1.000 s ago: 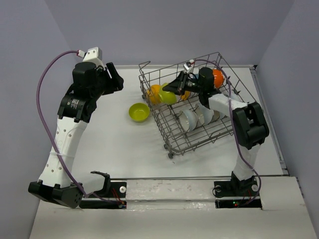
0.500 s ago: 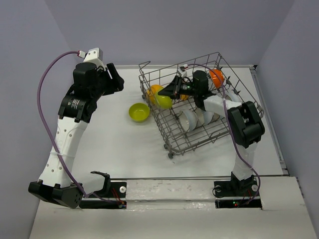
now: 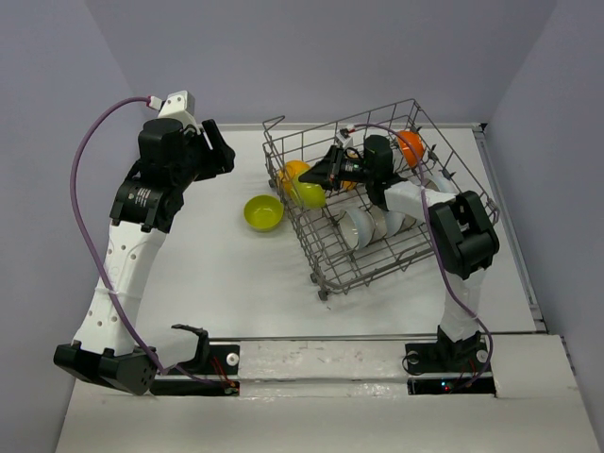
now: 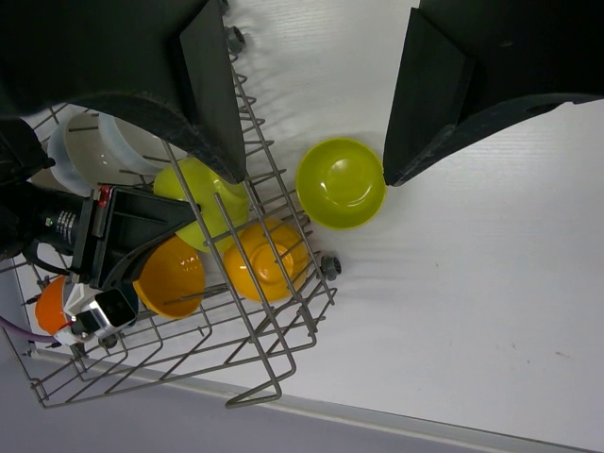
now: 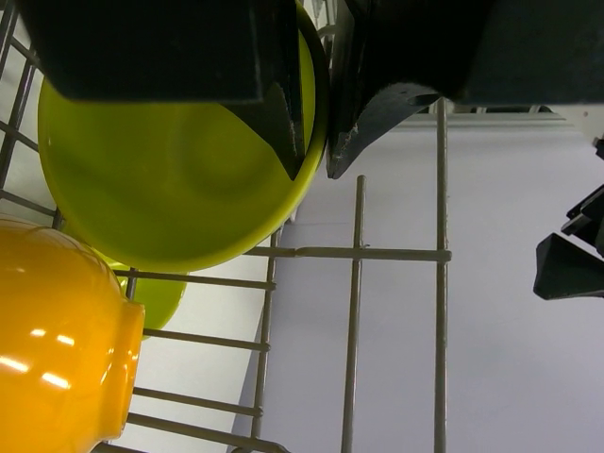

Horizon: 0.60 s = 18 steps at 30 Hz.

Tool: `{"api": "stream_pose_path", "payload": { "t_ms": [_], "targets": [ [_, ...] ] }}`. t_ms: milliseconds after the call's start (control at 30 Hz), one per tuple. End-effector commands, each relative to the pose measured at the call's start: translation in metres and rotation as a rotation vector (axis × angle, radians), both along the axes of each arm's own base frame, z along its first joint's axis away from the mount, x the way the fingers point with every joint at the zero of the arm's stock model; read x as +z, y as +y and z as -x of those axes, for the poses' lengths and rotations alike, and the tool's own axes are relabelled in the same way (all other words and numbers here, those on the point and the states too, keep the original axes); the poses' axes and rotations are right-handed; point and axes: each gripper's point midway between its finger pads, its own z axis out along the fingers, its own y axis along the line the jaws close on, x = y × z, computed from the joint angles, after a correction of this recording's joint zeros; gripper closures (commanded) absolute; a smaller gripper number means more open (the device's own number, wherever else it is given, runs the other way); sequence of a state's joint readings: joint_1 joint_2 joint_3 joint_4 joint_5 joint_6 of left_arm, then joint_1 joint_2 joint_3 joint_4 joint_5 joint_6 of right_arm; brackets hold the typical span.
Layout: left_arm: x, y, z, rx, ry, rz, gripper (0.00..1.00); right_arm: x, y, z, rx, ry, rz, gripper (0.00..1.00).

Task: Load the bowls into the dish rack
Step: Turn the bowl upside down over the dish rack.

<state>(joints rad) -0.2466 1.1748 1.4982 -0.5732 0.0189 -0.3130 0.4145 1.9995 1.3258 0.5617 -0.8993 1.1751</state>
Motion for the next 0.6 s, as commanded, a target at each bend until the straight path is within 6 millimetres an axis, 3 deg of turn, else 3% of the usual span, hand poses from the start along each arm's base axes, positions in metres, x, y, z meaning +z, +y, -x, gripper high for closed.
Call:
{"api": "stream_pose_path", "payload": {
  "t_ms": [0,567],
  "targets": [
    [0.013,0.000,0.002,-0.006,-0.047,0.014,0.31,0.006,0.005,0.007,0.032,-0.022,-0.029,0.99],
    [0.011,0.000,0.002,-0.007,-0.042,0.014,0.31,-0.018,0.002,0.012,0.027,0.035,0.006,0.99]
  ]
}}
